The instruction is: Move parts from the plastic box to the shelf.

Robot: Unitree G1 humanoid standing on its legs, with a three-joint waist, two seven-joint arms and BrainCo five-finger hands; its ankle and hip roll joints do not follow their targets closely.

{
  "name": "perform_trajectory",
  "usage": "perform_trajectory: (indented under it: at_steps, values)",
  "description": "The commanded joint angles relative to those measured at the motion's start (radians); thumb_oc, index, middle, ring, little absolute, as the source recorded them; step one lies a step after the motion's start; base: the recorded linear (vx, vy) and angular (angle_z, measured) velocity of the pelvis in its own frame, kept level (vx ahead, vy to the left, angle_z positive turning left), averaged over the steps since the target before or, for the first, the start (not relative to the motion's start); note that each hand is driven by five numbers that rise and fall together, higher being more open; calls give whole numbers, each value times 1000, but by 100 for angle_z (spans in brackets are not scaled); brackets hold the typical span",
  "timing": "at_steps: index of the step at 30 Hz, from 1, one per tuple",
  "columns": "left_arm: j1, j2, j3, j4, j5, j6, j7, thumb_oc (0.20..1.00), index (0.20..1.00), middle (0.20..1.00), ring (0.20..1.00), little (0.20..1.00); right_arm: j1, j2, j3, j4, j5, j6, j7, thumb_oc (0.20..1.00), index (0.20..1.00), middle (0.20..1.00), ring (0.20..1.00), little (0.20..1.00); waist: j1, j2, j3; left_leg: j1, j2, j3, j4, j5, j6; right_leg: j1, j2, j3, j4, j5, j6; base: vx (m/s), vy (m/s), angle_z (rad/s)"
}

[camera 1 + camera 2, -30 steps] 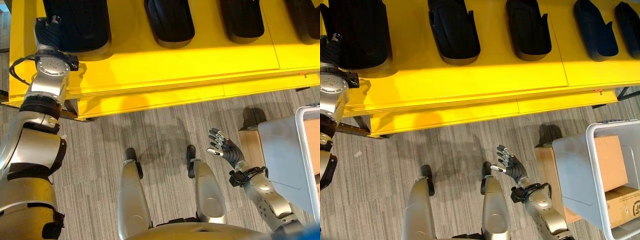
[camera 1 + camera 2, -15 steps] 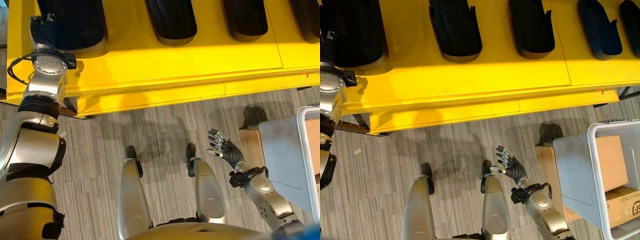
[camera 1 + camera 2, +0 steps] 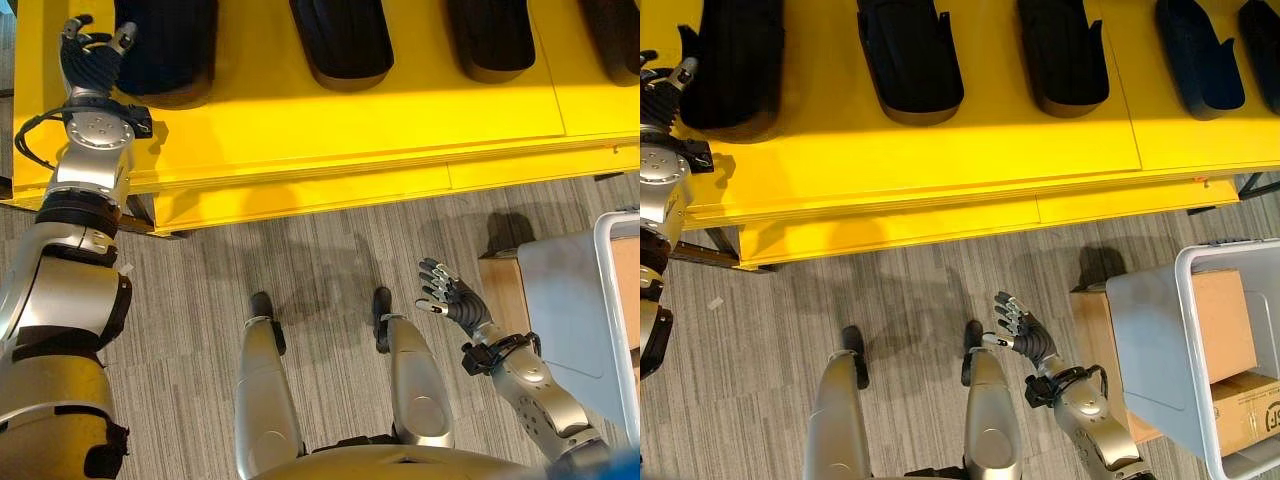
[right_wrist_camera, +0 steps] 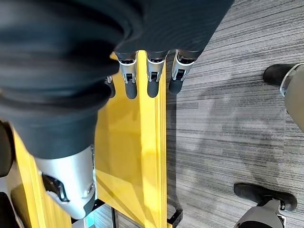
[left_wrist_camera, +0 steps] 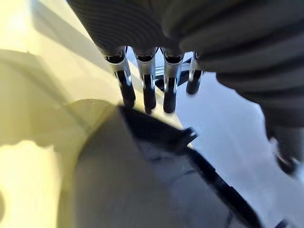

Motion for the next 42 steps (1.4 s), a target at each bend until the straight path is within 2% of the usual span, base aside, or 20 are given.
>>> perform_trajectory:
  at_steps: [1, 19, 27, 28, 31, 37, 42]
  values:
    - [-75, 41, 25, 35, -8, -46, 1, 1000, 1000, 1000, 1000, 1000, 62, -45, -25, -44, 29, -48, 11, 1000, 1000, 1000, 1000, 1000, 12, 4, -39, 16, 31, 5, 23, -40, 1, 17, -46, 2, 30, -53, 19, 0, 0, 0]
    - [-45, 66, 46, 7, -9, -54, -8, 1000, 1000, 1000, 1000, 1000, 63, -63, -34, -50, 27, -48, 25, 1000, 1000, 1000, 1000, 1000, 23, 13, -48, 36, 27, 2, 11, -34, -3, 39, -51, -5, 38, -55, 19, 0, 0, 0]
    - [39, 133, 35, -171, 129, -63, -12, 1000, 1000, 1000, 1000, 1000, 63, -64, -51, -46, 18, -48, 40, 1000, 1000, 1000, 1000, 1000, 37, 23, -54, 82, 21, 4, -18, -25, -9, 87, -57, -15, 21, -55, 21, -3, -2, 4]
    - [65, 144, 43, -220, 152, -70, -15, 1000, 1000, 1000, 1000, 1000, 63, -62, -58, -46, 16, -47, 45, 1000, 1000, 1000, 1000, 1000, 39, 25, -56, 80, 15, 6, -33, 4, -3, 84, -60, -18, 11, -34, 16, -63, 0, 5]
    - [99, 162, 49, -271, 195, -68, -16, 1000, 1000, 1000, 1000, 1000, 67, -59, -65, -46, 14, -49, 48, 1000, 1000, 1000, 1000, 1000, 41, 27, -57, 92, 14, 7, -40, 6, -4, 97, -62, -19, 5, -33, 15, -12, -7, 8]
    - [288, 157, 155, -427, 234, -94, -37, 1000, 1000, 1000, 1000, 1000, 61, -50, -86, -48, 2, -54, 54, 1000, 1000, 1000, 1000, 1000, 54, 34, -56, 135, 11, 6, -65, 15, -9, 142, -67, -25, -9, -35, 16, 3, -1, 2]
    - [400, 119, 218, -458, 230, -98, -55, 1000, 1000, 1000, 1000, 1000, 60, -41, -92, -54, -1, -53, 59, 1000, 1000, 1000, 1000, 1000, 56, 40, -63, 171, 7, 9, -88, 21, -12, 180, -70, -30, -29, -32, 17, 15, -1, 0]
